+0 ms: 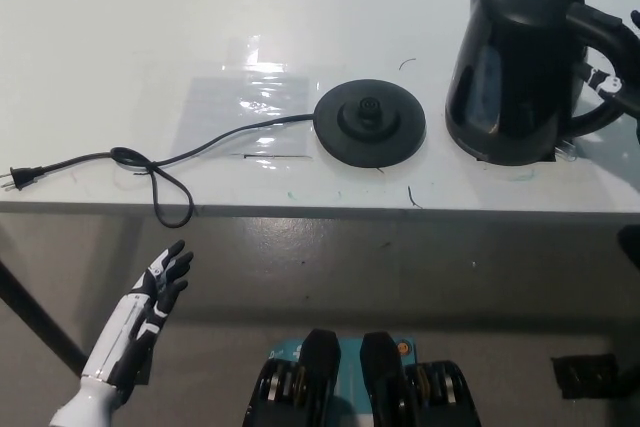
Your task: A kettle and its base are kept separately on the desk infront of the robot and the robot uses its right hand to lift the kettle by its handle and places it on its base to align it correctly.
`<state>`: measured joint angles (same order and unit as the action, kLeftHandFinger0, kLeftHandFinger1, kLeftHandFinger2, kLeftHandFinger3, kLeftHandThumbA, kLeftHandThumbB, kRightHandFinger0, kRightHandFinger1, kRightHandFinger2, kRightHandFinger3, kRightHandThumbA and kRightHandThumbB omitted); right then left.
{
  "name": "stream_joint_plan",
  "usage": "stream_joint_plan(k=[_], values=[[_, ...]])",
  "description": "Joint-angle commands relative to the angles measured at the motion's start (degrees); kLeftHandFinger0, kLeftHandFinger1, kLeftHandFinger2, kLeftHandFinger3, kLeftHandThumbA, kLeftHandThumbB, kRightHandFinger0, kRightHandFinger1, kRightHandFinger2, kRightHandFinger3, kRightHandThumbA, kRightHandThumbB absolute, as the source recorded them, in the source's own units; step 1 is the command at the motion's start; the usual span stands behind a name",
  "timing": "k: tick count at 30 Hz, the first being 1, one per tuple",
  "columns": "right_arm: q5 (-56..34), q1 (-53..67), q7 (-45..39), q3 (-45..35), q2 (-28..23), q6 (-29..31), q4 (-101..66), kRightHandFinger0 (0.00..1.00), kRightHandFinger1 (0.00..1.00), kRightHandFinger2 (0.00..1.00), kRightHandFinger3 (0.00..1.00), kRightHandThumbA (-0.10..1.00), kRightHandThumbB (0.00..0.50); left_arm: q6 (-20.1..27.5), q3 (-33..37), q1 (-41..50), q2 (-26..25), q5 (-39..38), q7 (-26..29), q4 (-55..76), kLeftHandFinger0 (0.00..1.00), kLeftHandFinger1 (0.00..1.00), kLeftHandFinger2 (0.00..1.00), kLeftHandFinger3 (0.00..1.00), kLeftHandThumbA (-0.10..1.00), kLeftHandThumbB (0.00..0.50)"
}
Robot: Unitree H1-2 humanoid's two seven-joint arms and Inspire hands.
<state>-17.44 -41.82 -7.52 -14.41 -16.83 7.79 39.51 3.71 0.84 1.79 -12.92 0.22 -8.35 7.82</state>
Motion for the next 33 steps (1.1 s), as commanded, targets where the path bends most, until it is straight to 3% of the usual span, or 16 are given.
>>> stream_joint_plan(k=[1, 2, 3, 4, 5, 7, 10, 14, 27, 30, 33], values=[[2.17, -4.48, 3.79, -0.28, -1.46, -0.5, -1.22, 0.37, 0.34, 0.43, 0.42, 0.55, 0.305, 0.76, 0.02, -0.75, -0.8, -0.05, -0.78, 0.78, 1.0, 1.0, 1.0, 1.0, 0.94, 0.147], [4.32, -4.77, 6.55, 0.01, -1.33, -0.11, -0.97, 0.11, 0.18, 0.28, 0.24, 0.31, 0.278, 0.7, 0.0, -0.76, -0.79, -0.14, -0.81, 0.86, 1.0, 1.0, 1.0, 1.0, 0.94, 0.146], [7.68, -5.13, 10.11, 0.79, -1.33, 0.59, -0.67, 0.02, 0.1, 0.25, 0.2, 0.04, 0.29, 0.68, -0.01, -0.74, -0.8, -0.28, -0.87, 0.93, 1.0, 1.0, 1.0, 1.0, 0.94, 0.145], [8.64, -5.42, 11.13, 1.03, -1.34, 0.78, -0.47, 0.0, 0.1, 0.32, 0.24, -0.06, 0.286, 0.64, -0.05, -0.89, -0.84, -0.31, -0.87, 0.94, 1.0, 1.0, 1.0, 1.0, 0.94, 0.145], [9.01, -5.43, 11.08, 1.43, -1.37, 0.27, -1.15, 0.0, 0.16, 0.47, 0.35, -0.1, 0.254, 0.89, -0.09, -1.0, -0.92, -0.21, -0.84, 0.64, 1.0, 1.0, 1.0, 1.0, 0.94, 0.146], [9.24, -5.54, 10.77, 1.82, -1.54, 0.56, -1.02, 0.0, 0.22, 0.61, 0.5, -0.1, 0.234, 1.01, -0.08, -1.04, -0.96, -0.16, -0.85, 0.59, 1.0, 1.0, 1.0, 1.0, 0.95, 0.145], [9.71, -6.5, 11.84, 1.88, -1.53, -0.49, -0.62, 0.0, 0.27, 0.66, 0.58, -0.1, 0.219, 0.85, -0.29, -1.92, -1.39, -0.61, -1.16, 0.6, 1.0, 1.0, 1.0, 1.0, 0.97, 0.144], [9.55, -6.34, 11.73, 1.43, -1.97, -0.49, -0.13, 0.0, 0.27, 0.61, 0.54, -0.1, 0.216, 0.67, -0.19, -1.92, -1.37, -1.1, -1.4, 0.56, 1.0, 1.0, 1.0, 1.0, 0.99, 0.139], [9.34, -5.6, 11.85, 1.2, -1.56, -0.37, -0.94, 0.0, 0.28, 0.63, 0.52, -0.1, 0.208, 0.38, -0.57, -1.54, -1.31, -1.82, -1.91, 0.83, 1.0, 1.0, 1.0, 1.0, 1.0, 0.114], [10.58, -5.46, 13.52, 1.4, -0.69, 1.45, -2.49, 0.0, 0.23, 0.58, 0.49, -0.1, 0.207, 0.14, -0.57, -1.49, -1.4, -1.88, -2.22, 0.96, 1.0, 1.0, 1.0, 1.0, 1.0, 0.127], [10.15, -5.22, 14.83, 0.54, 0.68, 0.74, -6.44, 0.0, 0.22, 0.59, 0.52, -0.1, 0.192, 0.07, -0.61, -1.43, -1.31, -1.7, -2.19, 1.2, 1.0, 1.0, 1.0, 1.0, 1.0, 0.12]])
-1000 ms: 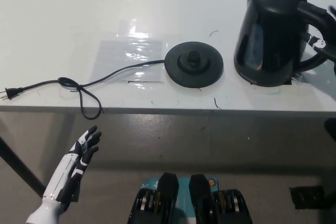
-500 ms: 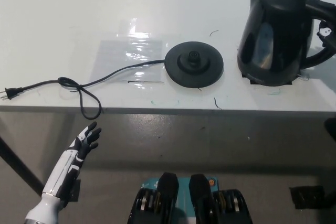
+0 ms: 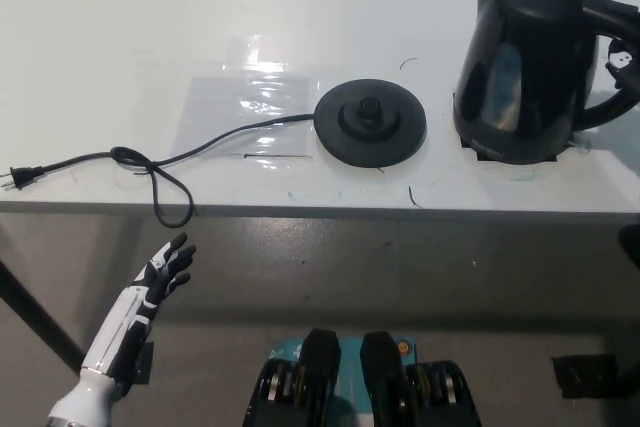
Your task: A kettle and its base are kept separately on the desk infront of the robot and the robot uses its right hand to lift the kettle by its handle and places it on its base to align it correctly.
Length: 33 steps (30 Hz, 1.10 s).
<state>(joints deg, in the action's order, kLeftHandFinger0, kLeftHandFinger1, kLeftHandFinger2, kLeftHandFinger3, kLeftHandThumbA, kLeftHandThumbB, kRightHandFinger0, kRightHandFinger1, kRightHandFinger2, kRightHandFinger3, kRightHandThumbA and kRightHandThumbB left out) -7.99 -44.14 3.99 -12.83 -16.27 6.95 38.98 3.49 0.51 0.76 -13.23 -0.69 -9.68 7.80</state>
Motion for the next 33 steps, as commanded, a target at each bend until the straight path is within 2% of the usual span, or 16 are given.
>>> stream_joint_plan(k=[1, 5, 12, 13, 21, 23, 26, 29, 33], values=[[0.87, -2.84, 3.61, -1.06, 0.37, 1.62, -6.9, 0.0, 0.22, 0.61, 0.53, -0.1, 0.183, 0.49, -0.26, -0.43, -1.02, -0.7, -0.85, 1.12, 1.0, 1.0, 1.0, 1.0, 1.0, 0.12], [0.97, -3.06, 4.41, -1.4, 1.79, 2.73, -11.77, 0.0, 0.24, 0.65, 0.59, -0.1, 0.15, 0.68, -0.15, -0.54, -0.96, -0.56, -0.8, 0.77, 1.0, 1.0, 1.0, 1.0, 1.0, 0.119], [1.59, -4.76, 4.14, -1.04, 3.15, 0.74, -19.4, 0.0, 0.31, 0.73, 0.69, -0.1, 0.125, -0.06, -0.27, 0.01, -0.77, -0.54, -0.53, 1.34, 1.0, 1.0, 1.0, 1.0, 1.0, 0.129], [1.79, -5.44, 4.37, -0.97, 3.31, -0.25, -20.52, 0.0, 0.33, 0.74, 0.69, -0.1, 0.136, -0.14, -0.28, -0.08, -0.8, -0.4, -0.48, 1.27, 1.0, 1.0, 1.0, 1.0, 1.0, 0.136], [4.52, -8.43, 5.06, 0.72, 4.14, -0.29, -21.59, 0.0, 0.36, 0.75, 0.73, -0.1, 0.112, -0.52, -0.24, -0.2, -0.93, -0.09, -0.5, 1.44, 1.0, 1.0, 1.0, 1.0, 1.0, 0.143], [4.37, -9.25, 4.72, 1.16, 4.66, 0.27, -20.44, 0.0, 0.39, 0.8, 0.81, -0.1, 0.107, -0.33, -0.24, -0.33, -1.04, -0.17, -0.61, 1.43, 1.0, 1.0, 1.0, 1.0, 1.0, 0.137], [5.04, -10.72, 5.25, 1.97, 5.91, 1.38, -17.46, 0.0, 0.4, 0.81, 0.81, -0.1, 0.127, -0.22, -0.28, -0.47, -1.09, -0.63, -0.83, 1.21, 1.0, 1.0, 1.0, 1.0, 1.0, 0.15], [6.6, -11.47, 5.69, 3.2, 6.61, 1.64, -15.88, 0.01, 0.42, 0.82, 0.8, -0.1, 0.126, -0.22, -0.18, -0.56, -1.03, -0.61, -0.87, 1.14, 1.0, 1.0, 1.0, 1.0, 1.0, 0.146], [8.51, -12.7, 7.02, 4.89, 8.7, 0.96, -14.03, 0.0, 0.4, 0.76, 0.73, -0.1, 0.141, 0.08, -0.18, -0.45, -1.1, -0.39, -0.79, 1.31, 1.0, 1.0, 1.0, 1.0, 1.0, 0.138]])
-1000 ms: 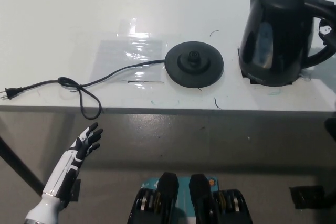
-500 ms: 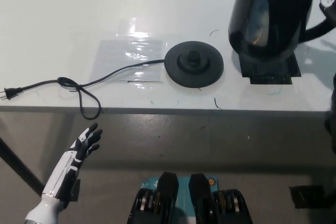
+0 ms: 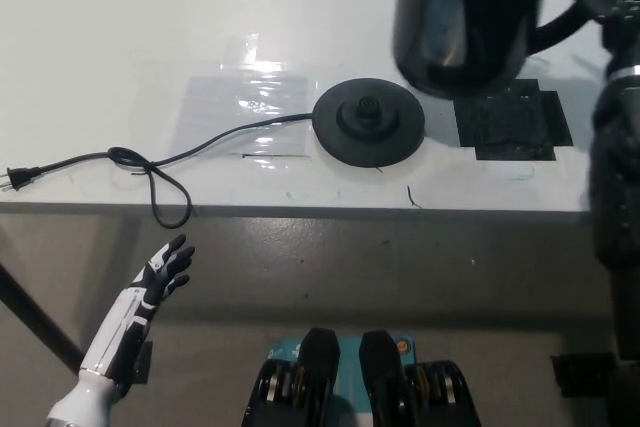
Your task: A kettle and its base are kept separately on the desk infront of the robot and the robot uses its right hand to lift the kettle by its handle and places it on its base to align it correctly.
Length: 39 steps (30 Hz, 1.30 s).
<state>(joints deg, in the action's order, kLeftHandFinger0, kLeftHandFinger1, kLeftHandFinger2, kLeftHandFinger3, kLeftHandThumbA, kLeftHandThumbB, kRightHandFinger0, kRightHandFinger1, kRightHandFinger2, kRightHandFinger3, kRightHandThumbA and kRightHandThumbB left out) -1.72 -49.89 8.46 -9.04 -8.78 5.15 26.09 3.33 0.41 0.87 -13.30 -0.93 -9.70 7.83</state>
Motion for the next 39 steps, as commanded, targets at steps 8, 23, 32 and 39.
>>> stream_joint_plan(k=[8, 23, 32, 39], values=[[5.55, -9.31, 4.98, 3.63, 5.14, 1.89, 3.3, 0.0, 0.29, 0.62, 0.69, -0.1, 0.152, 0.54, 0.01, -0.52, -1.0, 0.15, -0.69, 1.24, 1.0, 1.0, 1.0, 1.0, 1.0, 0.132], [7.0, -12.19, 7.64, 4.19, 8.44, 2.8, 10.99, 0.0, 0.29, 0.66, 0.73, -0.1, 0.154, 0.24, 0.01, -0.32, -1.02, -0.18, -0.84, 1.32, 1.0, 1.0, 1.0, 1.0, 1.0, 0.146], [7.16, -11.79, 8.51, 4.18, 8.37, 5.62, 14.66, 0.0, 0.28, 0.65, 0.72, -0.1, 0.135, 0.21, 0.02, -0.19, -1.12, 0.09, -0.78, 1.52, 1.0, 1.0, 1.0, 1.0, 1.0, 0.135], [7.12, -11.01, 9.56, 3.91, 8.39, 6.81, 17.22, 0.0, 0.23, 0.59, 0.63, -0.1, 0.143, 0.32, -0.02, 0.07, -1.05, 0.63, -0.44, 1.62, 1.0, 1.0, 1.0, 1.0, 1.0, 0.135]])
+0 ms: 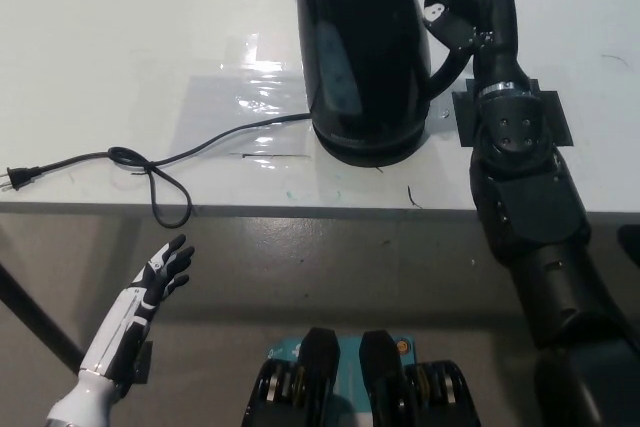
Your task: A kettle and its base are kept separately on the desk infront of the robot and the robot uses its right hand to lift the kettle by its handle and places it on its base to align it correctly.
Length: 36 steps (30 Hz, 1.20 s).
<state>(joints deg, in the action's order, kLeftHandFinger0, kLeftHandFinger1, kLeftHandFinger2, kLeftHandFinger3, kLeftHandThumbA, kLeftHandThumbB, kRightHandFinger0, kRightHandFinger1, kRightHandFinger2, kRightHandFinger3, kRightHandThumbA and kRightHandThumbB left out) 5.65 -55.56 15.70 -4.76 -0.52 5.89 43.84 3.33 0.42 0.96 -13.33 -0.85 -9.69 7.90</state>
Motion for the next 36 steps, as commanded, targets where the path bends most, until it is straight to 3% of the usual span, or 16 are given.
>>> stream_joint_plan(k=[1, 9, 17, 25, 30, 36], values=[[-0.24, -5.14, 2.35, -0.33, 0.09, 6.38, -0.32, 0.0, 0.21, 0.58, 0.62, -0.1, 0.137, 0.45, -0.04, -0.01, -0.99, 0.51, -0.45, 1.46, 1.0, 1.0, 1.0, 1.0, 1.0, 0.128], [-1.69, -3.23, 1.87, -1.18, 0.04, 8.74, 0.81, 0.0, 0.2, 0.54, 0.57, -0.1, 0.122, 0.69, -0.11, -0.21, -1.15, 0.28, -0.62, 1.13, 1.0, 1.0, 1.0, 1.0, 1.0, 0.135], [-3.97, -1.28, 0.52, -2.91, 0.5, 7.78, -0.05, 0.0, 0.25, 0.64, 0.69, -0.1, 0.109, 0.53, -0.02, -0.38, -1.07, 0.41, -0.58, 1.43, 1.0, 1.0, 1.0, 1.0, 1.0, 0.143], [-2.7, 0.31, 1.59, -2.27, 0.22, 8.9, -0.37, 0.0, 0.25, 0.65, 0.73, -0.1, 0.115, 0.71, -0.2, -0.84, -1.22, -0.24, -0.84, 1.37, 1.0, 1.0, 1.0, 1.0, 1.0, 0.131], [-2.34, 1.41, 2.24, -2.21, 0.28, 9.84, -0.22, 0.0, 0.25, 0.64, 0.73, -0.1, 0.114, 0.29, -0.23, -0.88, -1.34, -0.35, -0.94, 1.53, 1.0, 1.0, 1.0, 1.0, 1.0, 0.144], [-2.41, 3.05, 2.03, -2.04, 1.04, 9.43, -2.33, 0.0, 0.24, 0.61, 0.7, -0.1, 0.131, 0.63, -0.12, -1.12, -1.44, -0.23, -1.01, 1.34, 1.0, 1.0, 1.0, 1.0, 1.0, 0.126]])
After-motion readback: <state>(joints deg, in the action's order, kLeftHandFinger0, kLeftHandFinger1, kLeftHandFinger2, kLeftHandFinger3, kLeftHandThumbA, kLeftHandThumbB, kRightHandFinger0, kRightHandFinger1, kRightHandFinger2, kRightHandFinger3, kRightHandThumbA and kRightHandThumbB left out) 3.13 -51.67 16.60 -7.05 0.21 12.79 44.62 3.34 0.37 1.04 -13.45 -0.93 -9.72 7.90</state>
